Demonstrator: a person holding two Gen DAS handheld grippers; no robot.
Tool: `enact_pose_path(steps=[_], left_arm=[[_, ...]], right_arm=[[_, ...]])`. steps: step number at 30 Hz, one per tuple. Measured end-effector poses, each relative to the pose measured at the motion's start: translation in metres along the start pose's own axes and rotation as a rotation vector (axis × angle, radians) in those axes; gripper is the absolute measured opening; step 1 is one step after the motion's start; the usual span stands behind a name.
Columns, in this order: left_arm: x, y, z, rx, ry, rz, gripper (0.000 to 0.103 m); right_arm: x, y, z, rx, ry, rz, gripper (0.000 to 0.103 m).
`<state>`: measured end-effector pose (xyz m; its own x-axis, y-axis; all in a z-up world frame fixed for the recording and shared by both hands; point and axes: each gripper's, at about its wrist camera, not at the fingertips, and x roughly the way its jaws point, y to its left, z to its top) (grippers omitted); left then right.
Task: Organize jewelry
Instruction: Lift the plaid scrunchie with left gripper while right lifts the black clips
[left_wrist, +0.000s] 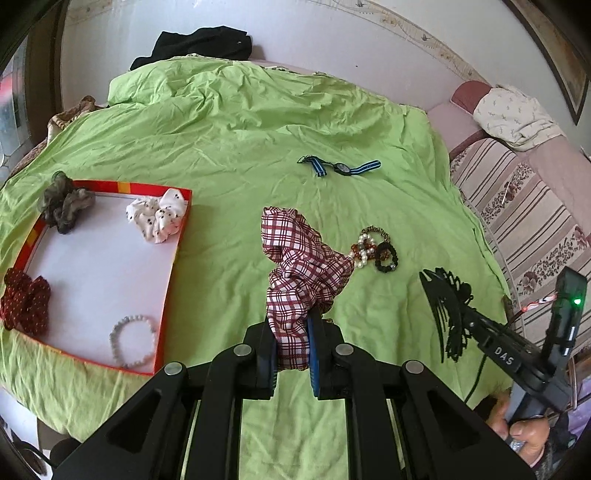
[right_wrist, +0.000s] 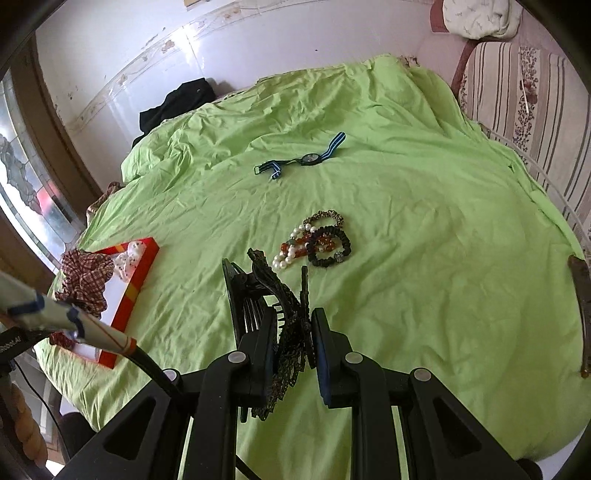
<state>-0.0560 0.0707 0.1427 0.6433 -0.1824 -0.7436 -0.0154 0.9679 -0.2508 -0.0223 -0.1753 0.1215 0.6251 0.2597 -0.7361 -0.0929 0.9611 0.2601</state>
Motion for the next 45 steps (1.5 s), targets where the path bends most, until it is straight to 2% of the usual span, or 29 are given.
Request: enact_pose_path(steps=[9,17,45], left_arm=[[0.008,0.004,-0.010,-0.007,0.007,-0.032,0.012],[0.016,-0.006,-0.012,0.018,0.018,-0.070,0.012],[-0.002,-0.004,-0.012,0.023,-0.012,-0.080,0.012]], right_arm=[[-0.018,-0.004,-0.009,0.011,0.005,-0.049,0.020],[-0.037,-0.020,-0.010,0.052,-0.018,-0.097,0.020],[-0.044,-0.011,-0.016,0.029,-0.013,-0.100,0.021]])
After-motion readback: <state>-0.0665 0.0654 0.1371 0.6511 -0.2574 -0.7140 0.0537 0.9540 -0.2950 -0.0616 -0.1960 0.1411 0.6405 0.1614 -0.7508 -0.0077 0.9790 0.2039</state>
